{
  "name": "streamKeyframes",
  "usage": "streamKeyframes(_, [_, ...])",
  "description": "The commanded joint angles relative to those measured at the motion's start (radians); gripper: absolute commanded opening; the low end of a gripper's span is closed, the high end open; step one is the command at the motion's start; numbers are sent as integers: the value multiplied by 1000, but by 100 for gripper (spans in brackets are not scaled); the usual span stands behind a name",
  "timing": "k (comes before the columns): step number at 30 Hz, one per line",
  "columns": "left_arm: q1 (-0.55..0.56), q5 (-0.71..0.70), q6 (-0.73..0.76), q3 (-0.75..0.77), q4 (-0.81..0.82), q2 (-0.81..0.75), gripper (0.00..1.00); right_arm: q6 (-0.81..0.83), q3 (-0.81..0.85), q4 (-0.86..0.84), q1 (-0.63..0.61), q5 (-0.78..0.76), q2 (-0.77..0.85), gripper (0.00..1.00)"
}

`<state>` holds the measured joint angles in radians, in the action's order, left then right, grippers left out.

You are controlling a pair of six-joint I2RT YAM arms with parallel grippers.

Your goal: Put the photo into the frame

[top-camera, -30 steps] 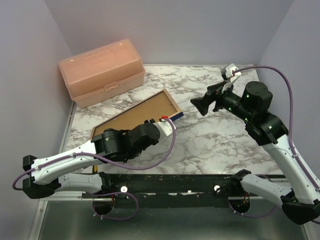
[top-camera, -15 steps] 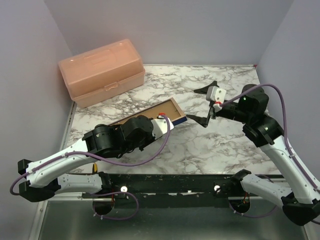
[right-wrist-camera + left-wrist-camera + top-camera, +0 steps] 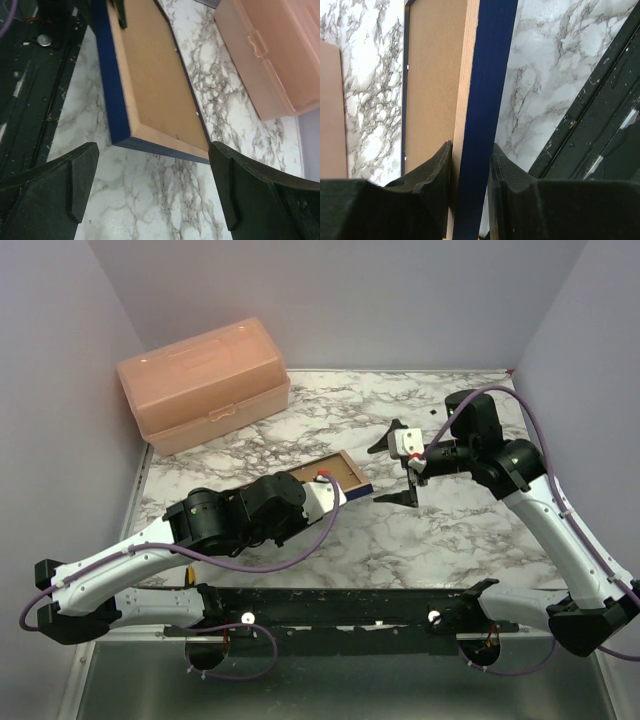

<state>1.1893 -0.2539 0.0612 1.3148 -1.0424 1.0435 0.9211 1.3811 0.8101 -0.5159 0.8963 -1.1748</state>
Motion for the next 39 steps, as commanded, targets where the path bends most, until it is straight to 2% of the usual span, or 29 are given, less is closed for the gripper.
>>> streamKeyframes(1, [-10, 105, -167, 43, 182, -22, 5, 53, 0, 120, -12, 79, 16, 100])
streamKeyframes(4, [-14, 109, -166, 48, 188, -15, 5, 32, -26, 97, -11, 78, 44, 100])
streamKeyframes(8, [-15, 122, -162, 64, 192, -6, 5, -28, -129, -41, -12, 173, 77, 100])
streamKeyframes(10, [-16, 125, -161, 72, 191, -1, 5, -81, -191, -158, -12, 206, 91, 97])
streamKeyframes(12, [-16, 130, -162, 75, 192, 1, 5, -184, -259, -361, -12, 221, 106, 95])
streamKeyframes(15, [-17, 133, -161, 76, 191, 1, 5, -256, -312, -520, -12, 235, 103, 93])
streamKeyframes(20, [-19, 137, -162, 83, 191, 3, 5, -262, -306, -558, -15, 289, 39, 83])
streamKeyframes(22, [-19, 139, -163, 85, 191, 4, 5, -266, -309, -565, -16, 299, 30, 75])
streamKeyframes(24, [-21, 138, -162, 86, 189, 3, 5, -276, -318, -582, -16, 294, 31, 62])
streamKeyframes(30, [-26, 137, -165, 84, 196, -5, 5, -304, -333, -602, -15, 264, 44, 10])
streamKeyframes(32, [-28, 136, -166, 85, 194, -4, 6, -312, -332, -601, -16, 256, 47, 1])
streamKeyframes(35, [-28, 125, -162, 101, 187, -3, 22, -339, -318, -598, -16, 241, 46, 0])
streamKeyframes(36, [-28, 122, -158, 108, 185, -2, 32, -343, -313, -592, -15, 239, 47, 0])
streamKeyframes(38, [-29, 106, -152, 129, 179, 0, 61, -365, -298, -585, -16, 233, 45, 0])
streamKeyframes(39, [-30, 97, -148, 143, 176, 1, 72, -393, -288, -585, -16, 224, 43, 0])
